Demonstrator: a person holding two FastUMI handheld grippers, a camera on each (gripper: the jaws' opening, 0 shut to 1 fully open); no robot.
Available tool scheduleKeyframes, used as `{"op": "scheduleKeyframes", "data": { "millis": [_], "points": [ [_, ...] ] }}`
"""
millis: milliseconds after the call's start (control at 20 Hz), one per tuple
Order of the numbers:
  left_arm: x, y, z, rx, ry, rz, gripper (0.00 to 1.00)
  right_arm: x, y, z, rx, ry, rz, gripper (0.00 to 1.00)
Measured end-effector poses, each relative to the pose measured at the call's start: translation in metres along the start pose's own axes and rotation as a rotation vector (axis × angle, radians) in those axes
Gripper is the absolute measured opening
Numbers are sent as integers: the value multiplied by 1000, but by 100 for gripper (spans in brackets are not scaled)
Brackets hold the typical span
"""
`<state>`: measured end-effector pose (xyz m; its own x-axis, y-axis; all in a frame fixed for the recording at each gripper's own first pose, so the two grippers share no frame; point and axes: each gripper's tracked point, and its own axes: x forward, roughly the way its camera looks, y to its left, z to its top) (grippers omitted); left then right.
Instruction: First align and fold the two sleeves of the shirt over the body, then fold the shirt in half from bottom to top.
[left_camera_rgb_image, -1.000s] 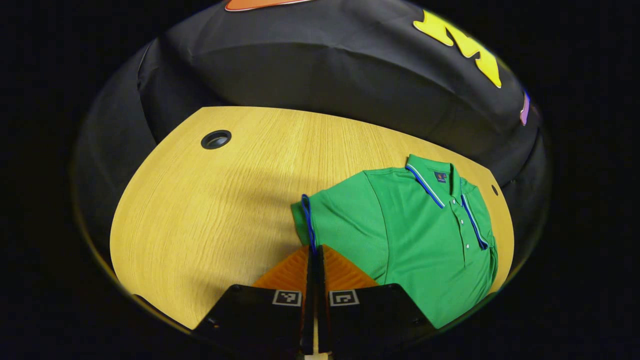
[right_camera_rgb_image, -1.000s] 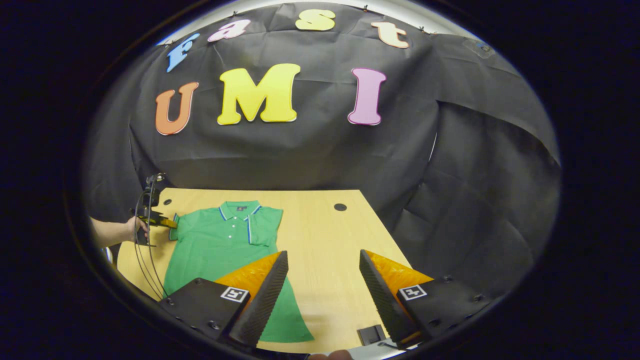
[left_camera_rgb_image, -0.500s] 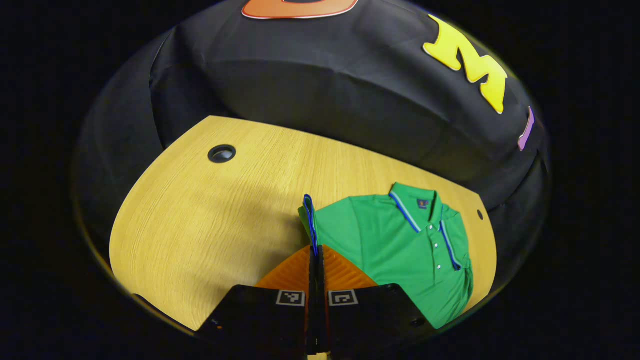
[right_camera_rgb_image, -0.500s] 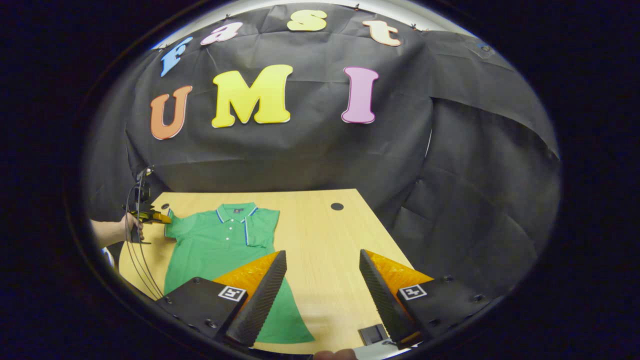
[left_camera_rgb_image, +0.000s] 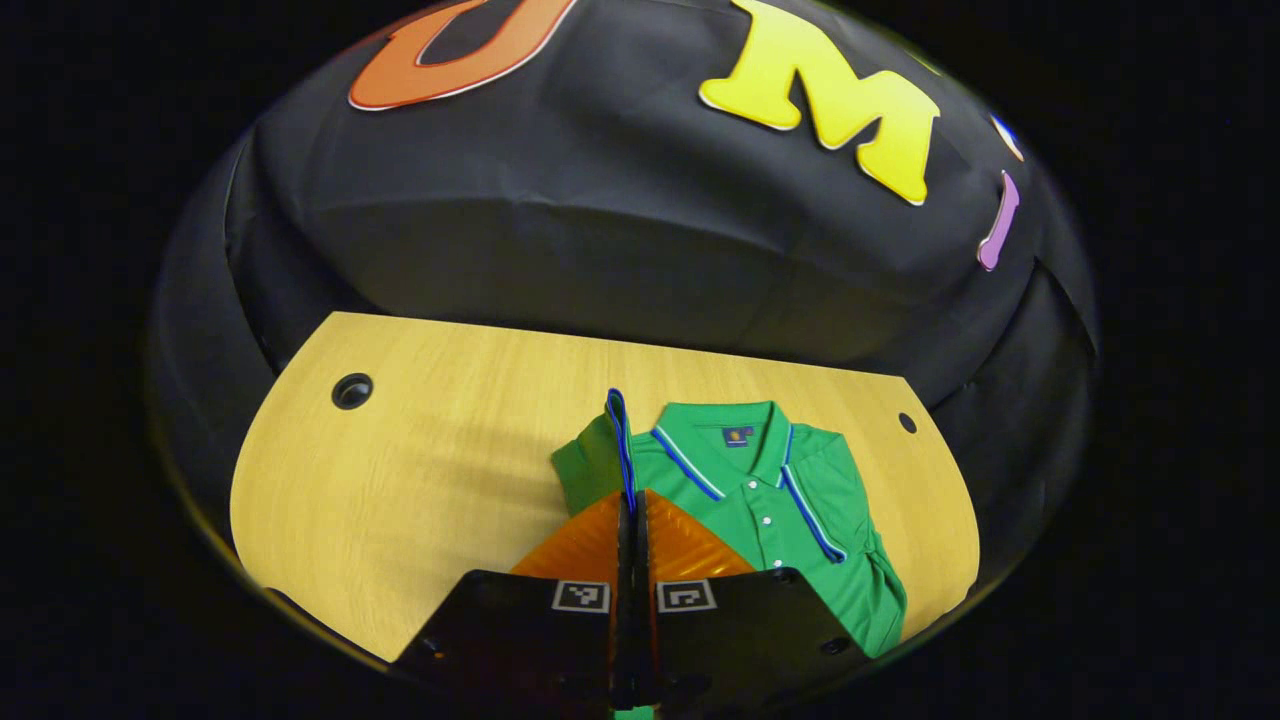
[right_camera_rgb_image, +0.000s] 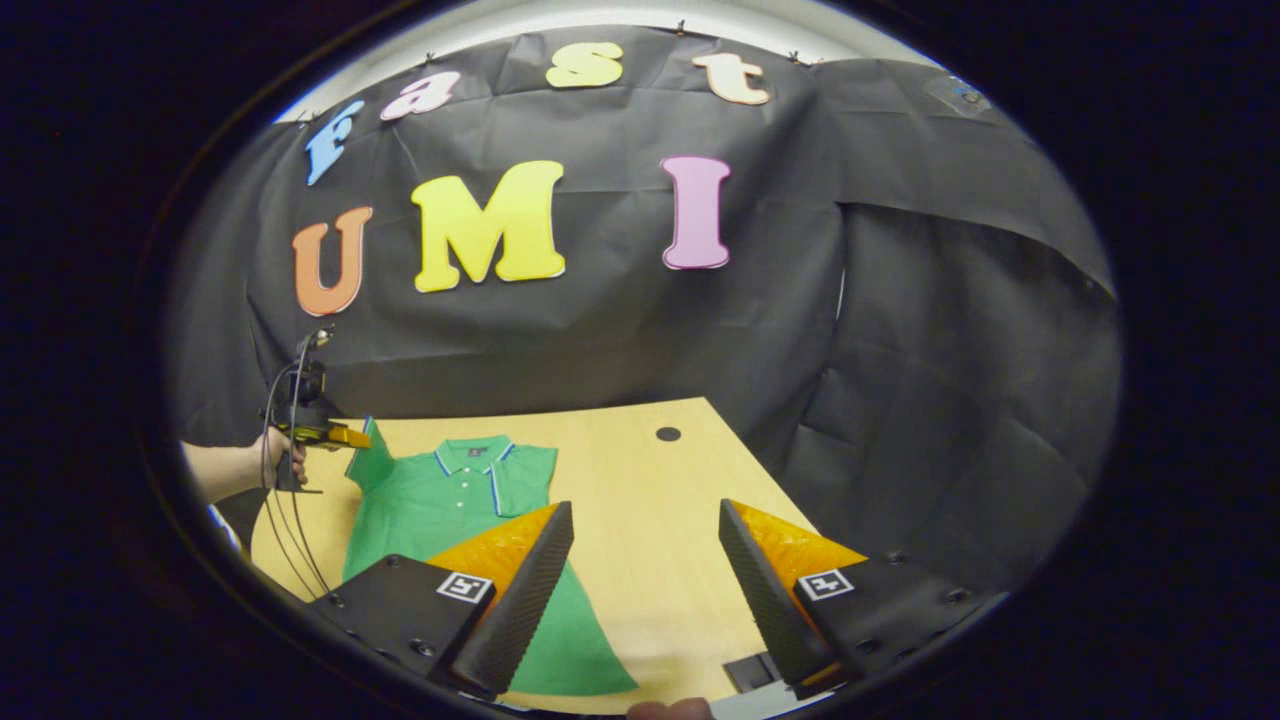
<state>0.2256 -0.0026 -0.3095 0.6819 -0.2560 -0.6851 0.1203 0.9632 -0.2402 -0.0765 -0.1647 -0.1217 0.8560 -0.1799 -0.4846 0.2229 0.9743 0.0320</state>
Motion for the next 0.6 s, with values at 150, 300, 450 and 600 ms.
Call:
{"op": "scheduleKeyframes", "data": {
  "millis": [150, 300, 450, 600],
  "points": [
    [12, -41, -12, -25, 31, -50, 4, -8, -20, 0, 35, -13, -35, 95],
    [18, -69, -18, -30, 43, -87, 8, -15, -34, -1, 46, -22, -61, 91],
    [24, -88, -22, -12, 36, -99, 48, -18, -41, -2, 54, -24, -69, 94],
    [12, -91, -22, 14, 18, -78, 100, -14, -37, -4, 46, -20, -50, 95]
  ]
}}
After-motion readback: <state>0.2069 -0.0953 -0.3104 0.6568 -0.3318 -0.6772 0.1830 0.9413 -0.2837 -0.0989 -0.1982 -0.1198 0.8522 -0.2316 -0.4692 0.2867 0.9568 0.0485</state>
